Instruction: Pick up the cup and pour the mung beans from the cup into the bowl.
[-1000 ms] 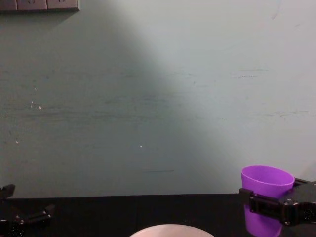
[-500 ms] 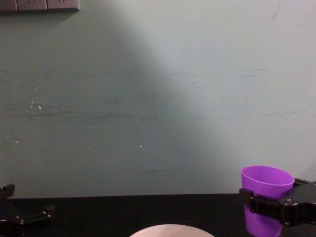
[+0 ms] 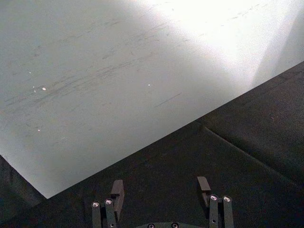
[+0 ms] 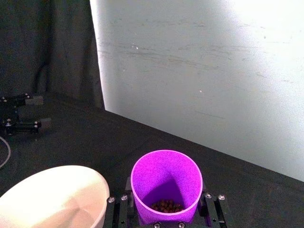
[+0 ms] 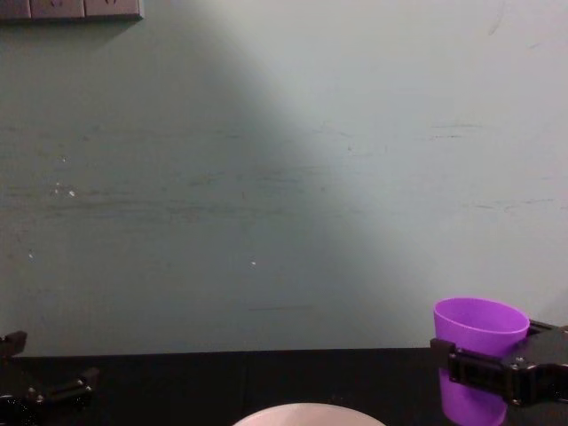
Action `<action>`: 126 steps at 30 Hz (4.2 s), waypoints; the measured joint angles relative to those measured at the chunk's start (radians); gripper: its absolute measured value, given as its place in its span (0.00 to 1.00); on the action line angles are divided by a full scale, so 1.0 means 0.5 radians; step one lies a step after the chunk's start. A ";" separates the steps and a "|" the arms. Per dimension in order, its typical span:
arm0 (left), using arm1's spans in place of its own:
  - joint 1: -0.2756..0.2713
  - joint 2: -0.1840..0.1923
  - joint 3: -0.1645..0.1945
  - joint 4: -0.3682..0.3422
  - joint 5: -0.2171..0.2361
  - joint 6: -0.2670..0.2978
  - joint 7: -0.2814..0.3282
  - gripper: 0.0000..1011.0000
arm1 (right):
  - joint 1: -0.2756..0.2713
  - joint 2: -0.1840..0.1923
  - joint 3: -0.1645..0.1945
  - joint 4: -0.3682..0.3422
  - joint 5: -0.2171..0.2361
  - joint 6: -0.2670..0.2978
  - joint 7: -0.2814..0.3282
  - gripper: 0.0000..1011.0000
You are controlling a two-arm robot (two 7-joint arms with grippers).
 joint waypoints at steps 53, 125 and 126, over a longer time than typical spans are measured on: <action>0.000 0.000 0.000 0.000 0.000 0.000 0.000 0.99 | 0.000 0.000 0.000 0.000 0.000 0.000 0.000 0.72; 0.000 0.000 0.000 0.000 0.000 0.000 0.000 0.99 | 0.051 0.091 -0.139 -0.166 -0.439 0.096 -0.065 0.72; 0.000 0.000 0.000 0.000 0.000 0.000 0.000 0.99 | 0.055 0.095 -0.151 -0.174 -0.470 0.102 -0.069 0.72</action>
